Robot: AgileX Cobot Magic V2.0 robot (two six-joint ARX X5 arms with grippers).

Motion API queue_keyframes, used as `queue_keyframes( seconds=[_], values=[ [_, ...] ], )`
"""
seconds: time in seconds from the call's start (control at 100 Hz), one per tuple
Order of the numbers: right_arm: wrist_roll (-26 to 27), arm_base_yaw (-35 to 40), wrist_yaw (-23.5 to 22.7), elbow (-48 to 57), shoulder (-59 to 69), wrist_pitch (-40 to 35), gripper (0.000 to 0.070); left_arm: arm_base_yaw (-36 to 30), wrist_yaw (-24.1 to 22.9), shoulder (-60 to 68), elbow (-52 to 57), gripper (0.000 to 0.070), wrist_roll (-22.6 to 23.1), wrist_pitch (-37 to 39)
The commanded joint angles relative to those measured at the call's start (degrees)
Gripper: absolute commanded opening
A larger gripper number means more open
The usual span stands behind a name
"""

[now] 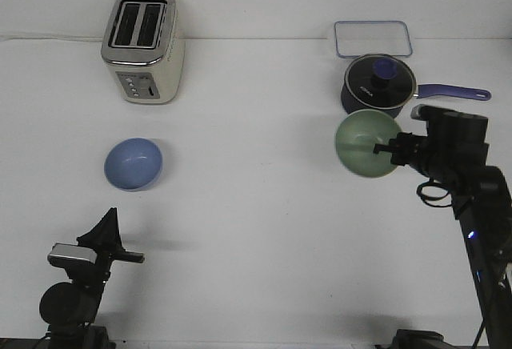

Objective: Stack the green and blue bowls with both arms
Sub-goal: 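Grip the green bowl rim, lift and carry it toward the table center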

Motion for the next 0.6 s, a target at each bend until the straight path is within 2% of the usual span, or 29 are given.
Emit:
queue_keyframes(
  seconds=[0.0, 0.25, 0.33, 0.51, 0.59],
  values=[
    [0.02, 2.62, -0.50, -2.95, -2.10, 0.31, 0.0000, 0.04, -0.11, -0.07, -1.09, 0.0014, 0.28, 0.57],
    [6.95, 19.87, 0.15, -17.49, -8.11, 6.45, 0.0000, 0.04, -0.11, -0.07, -1.09, 0.0014, 0.28, 0.57],
    [9.60, 25.88, 1.95, -20.26, -7.80, 8.74, 0.0000, 0.04, -0.11, -0.07, -1.09, 0.0014, 0.28, 0.57],
    [10.80, 36.24, 7.67, -21.22, -4.02, 9.44, 0.0000, 0.04, -0.11, -0.07, -1.09, 0.0014, 0.28, 0.57],
    [10.88, 39.08, 7.72, -21.22, -1.57, 10.95, 0.0000, 0.04, -0.11, -0.07, -1.09, 0.0014, 0.28, 0.57]
  ],
)
